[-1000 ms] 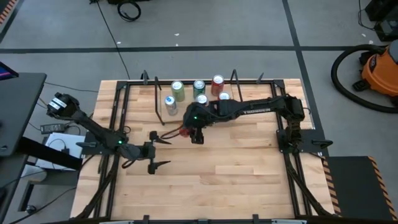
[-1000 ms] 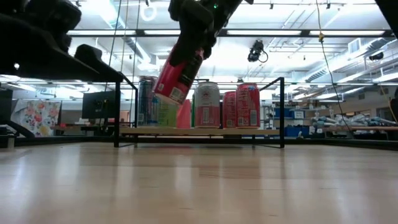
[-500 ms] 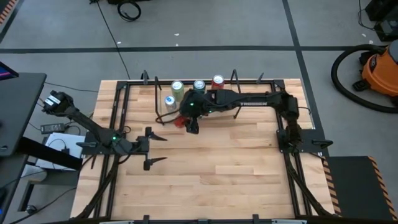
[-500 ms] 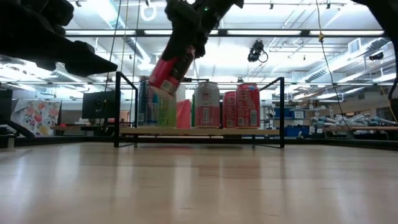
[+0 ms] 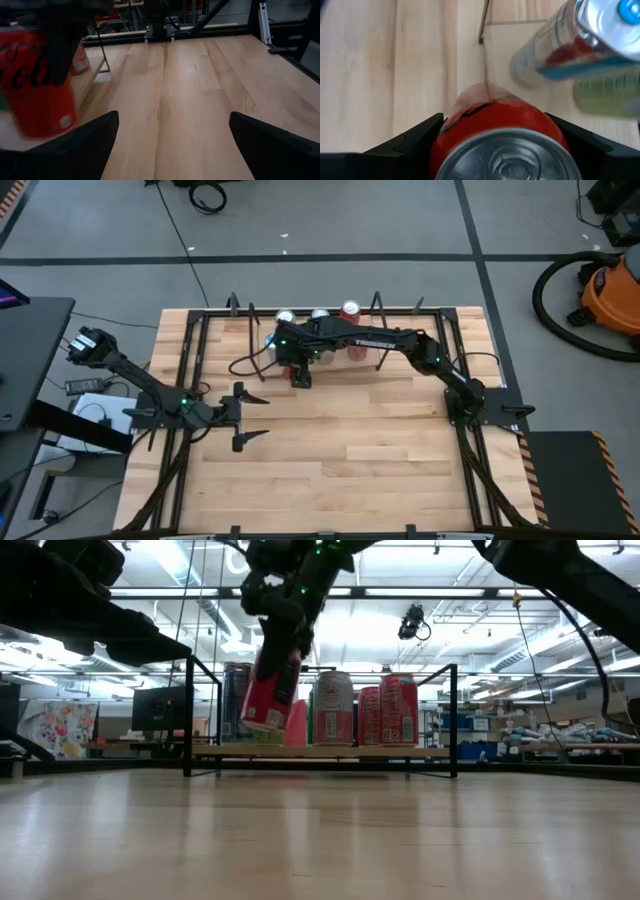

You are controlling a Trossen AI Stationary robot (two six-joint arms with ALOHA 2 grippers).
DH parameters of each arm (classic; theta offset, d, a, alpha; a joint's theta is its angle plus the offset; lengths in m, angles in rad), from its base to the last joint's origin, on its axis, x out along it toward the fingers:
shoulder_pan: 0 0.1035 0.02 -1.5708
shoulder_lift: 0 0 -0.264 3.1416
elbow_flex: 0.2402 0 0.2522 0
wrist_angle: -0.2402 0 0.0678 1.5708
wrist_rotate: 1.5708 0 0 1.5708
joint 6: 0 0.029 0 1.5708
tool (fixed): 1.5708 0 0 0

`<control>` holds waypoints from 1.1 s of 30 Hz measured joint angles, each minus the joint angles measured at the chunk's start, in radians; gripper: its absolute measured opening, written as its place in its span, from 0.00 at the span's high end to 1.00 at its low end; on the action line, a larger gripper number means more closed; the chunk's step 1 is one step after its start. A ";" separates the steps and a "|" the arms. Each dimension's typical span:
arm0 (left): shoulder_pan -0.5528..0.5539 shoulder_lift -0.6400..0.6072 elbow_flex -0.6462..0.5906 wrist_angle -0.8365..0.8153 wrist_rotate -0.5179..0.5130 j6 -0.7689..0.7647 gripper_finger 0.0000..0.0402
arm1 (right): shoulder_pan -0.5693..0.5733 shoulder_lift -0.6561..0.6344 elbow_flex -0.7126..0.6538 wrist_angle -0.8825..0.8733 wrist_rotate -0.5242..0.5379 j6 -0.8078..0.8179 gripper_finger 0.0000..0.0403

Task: Place canned beverage on shelf
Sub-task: Put the red-black soda can on the shelf

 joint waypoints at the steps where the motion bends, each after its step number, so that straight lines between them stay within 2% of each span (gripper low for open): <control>1: 0.000 0.000 0.000 0.000 0.000 0.000 0.03 | -0.008 -0.006 -0.016 0.014 -0.002 -0.009 0.20; 9: 0.000 0.000 0.000 0.000 0.000 -0.002 0.03 | -0.068 -0.003 -0.023 -0.008 -0.004 -0.043 0.20; 23: 0.000 0.000 0.000 -0.022 0.000 -0.036 0.03 | -0.091 -0.002 -0.052 0.036 0.006 -0.066 0.20; 33: 0.000 0.001 0.001 -0.023 0.000 -0.048 0.03 | -0.119 -0.008 -0.098 0.094 0.007 0.084 0.20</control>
